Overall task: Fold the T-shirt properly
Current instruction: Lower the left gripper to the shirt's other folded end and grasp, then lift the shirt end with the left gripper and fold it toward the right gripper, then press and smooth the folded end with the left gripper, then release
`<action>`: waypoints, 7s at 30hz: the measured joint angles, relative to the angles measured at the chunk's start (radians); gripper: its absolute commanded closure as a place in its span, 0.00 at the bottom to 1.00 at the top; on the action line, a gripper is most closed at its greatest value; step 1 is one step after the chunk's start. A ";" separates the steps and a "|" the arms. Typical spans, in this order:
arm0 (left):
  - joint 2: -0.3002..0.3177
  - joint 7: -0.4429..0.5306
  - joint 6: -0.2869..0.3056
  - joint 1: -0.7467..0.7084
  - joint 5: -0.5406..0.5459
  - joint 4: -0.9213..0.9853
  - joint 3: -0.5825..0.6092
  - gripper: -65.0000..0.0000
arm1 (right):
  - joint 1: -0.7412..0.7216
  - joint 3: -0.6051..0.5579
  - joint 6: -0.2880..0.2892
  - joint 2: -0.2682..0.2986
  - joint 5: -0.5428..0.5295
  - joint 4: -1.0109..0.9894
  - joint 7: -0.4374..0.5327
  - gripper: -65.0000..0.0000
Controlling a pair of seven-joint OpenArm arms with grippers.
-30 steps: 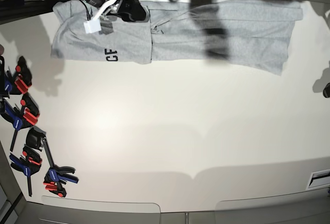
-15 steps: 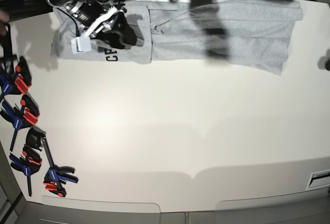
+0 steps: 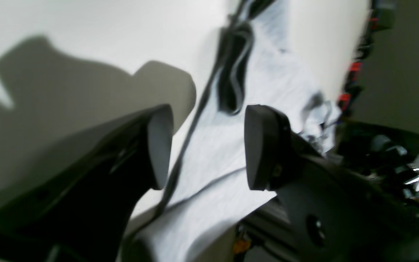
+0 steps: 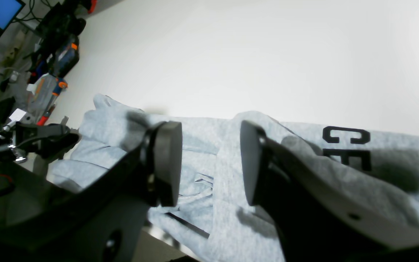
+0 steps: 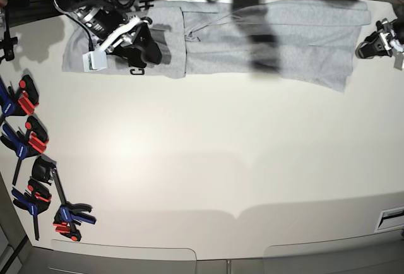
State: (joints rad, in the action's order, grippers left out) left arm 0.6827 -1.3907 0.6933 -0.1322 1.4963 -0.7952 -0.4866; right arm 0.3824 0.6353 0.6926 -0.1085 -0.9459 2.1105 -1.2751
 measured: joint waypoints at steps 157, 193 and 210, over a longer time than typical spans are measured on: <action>-0.505 0.244 -0.001 -0.132 -0.810 -1.020 0.559 0.99 | 0.041 0.283 -0.068 0.169 0.246 0.000 0.161 0.62; -0.532 0.316 -0.002 -0.097 -0.782 -1.096 0.834 0.54 | 0.041 0.283 -0.068 0.169 0.246 0.000 0.167 0.62; -0.459 0.404 -0.046 -0.072 -0.979 -1.036 0.699 1.00 | 0.041 0.283 -0.068 0.169 0.246 0.000 0.168 0.62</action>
State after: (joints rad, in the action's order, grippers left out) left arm 0.2237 -0.9867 0.6476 -0.2047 0.5175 -1.8317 0.2127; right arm 0.4232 0.9184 0.6243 0.0608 -0.6994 2.1105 -1.1072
